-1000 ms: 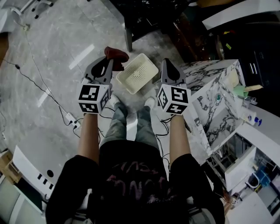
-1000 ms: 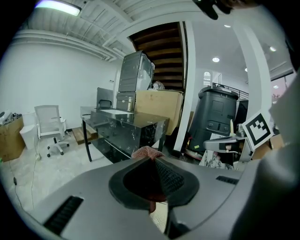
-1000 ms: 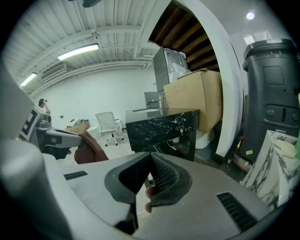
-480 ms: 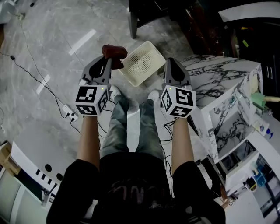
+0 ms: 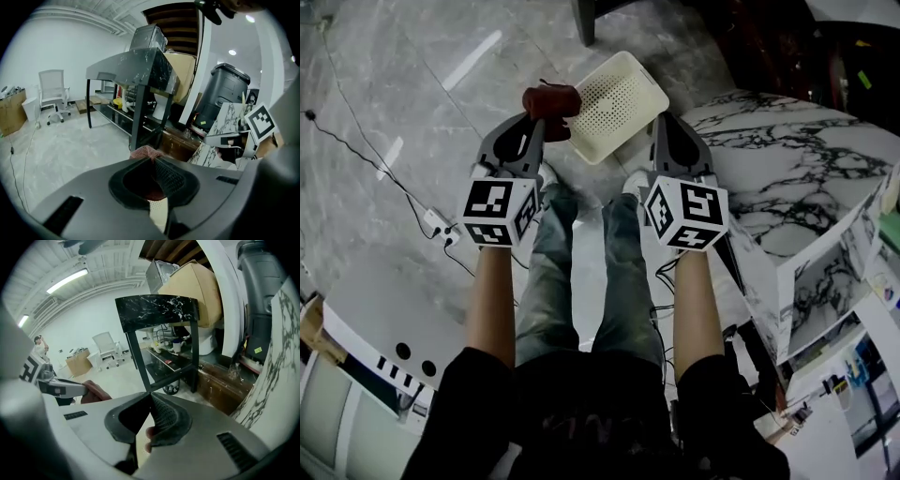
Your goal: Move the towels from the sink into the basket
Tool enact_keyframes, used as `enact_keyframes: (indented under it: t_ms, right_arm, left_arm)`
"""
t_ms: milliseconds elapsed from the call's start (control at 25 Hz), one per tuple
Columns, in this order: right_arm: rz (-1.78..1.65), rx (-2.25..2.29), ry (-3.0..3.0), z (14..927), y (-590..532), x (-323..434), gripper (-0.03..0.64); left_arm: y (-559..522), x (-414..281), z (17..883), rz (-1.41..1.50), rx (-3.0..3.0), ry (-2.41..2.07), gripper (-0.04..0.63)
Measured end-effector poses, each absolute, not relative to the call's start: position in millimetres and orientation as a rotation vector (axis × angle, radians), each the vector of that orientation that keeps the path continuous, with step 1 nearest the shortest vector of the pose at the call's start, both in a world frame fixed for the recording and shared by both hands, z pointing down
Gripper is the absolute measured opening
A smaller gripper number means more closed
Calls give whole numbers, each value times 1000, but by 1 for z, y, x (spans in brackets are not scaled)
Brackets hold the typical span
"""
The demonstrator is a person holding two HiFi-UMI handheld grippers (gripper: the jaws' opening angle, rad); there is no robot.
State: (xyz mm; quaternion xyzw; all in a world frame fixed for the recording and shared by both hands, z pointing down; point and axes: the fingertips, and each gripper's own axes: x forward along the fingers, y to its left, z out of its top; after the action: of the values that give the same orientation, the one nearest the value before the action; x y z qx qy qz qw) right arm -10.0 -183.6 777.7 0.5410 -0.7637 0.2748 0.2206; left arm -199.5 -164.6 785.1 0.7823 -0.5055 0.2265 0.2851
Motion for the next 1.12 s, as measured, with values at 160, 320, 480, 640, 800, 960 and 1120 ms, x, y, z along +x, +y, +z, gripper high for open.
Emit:
enact_keyframes:
  t_ms: [160, 320, 480, 640, 800, 960, 1120]
  right_arm:
    - [772, 1477, -2094, 801, -178, -7, 15]
    - [785, 1471, -2067, 828, -174, -2, 15]
    - [820, 1454, -2043, 857, -164, -4, 15]
    - [835, 1438, -2016, 879, -155, -1, 15]
    - [850, 1443, -2005, 885, -155, 2, 15]
    - [856, 1448, -2007, 885, -157, 4, 15]
    - [862, 1456, -2005, 886, -156, 6, 15]
  left_arm:
    - [-156, -193, 813, 618, 2056, -1333, 38]
    - [-150, -188, 839, 633, 2034, -1314, 39]
    - [-145, -187, 864, 659, 2023, -1290, 39]
    - [-140, -183, 881, 681, 2023, -1261, 40]
    - [-138, -178, 889, 690, 2016, -1243, 40]
    - [-137, -170, 893, 710, 2024, -1220, 40]
    - [-133, -160, 896, 725, 2047, -1183, 40]
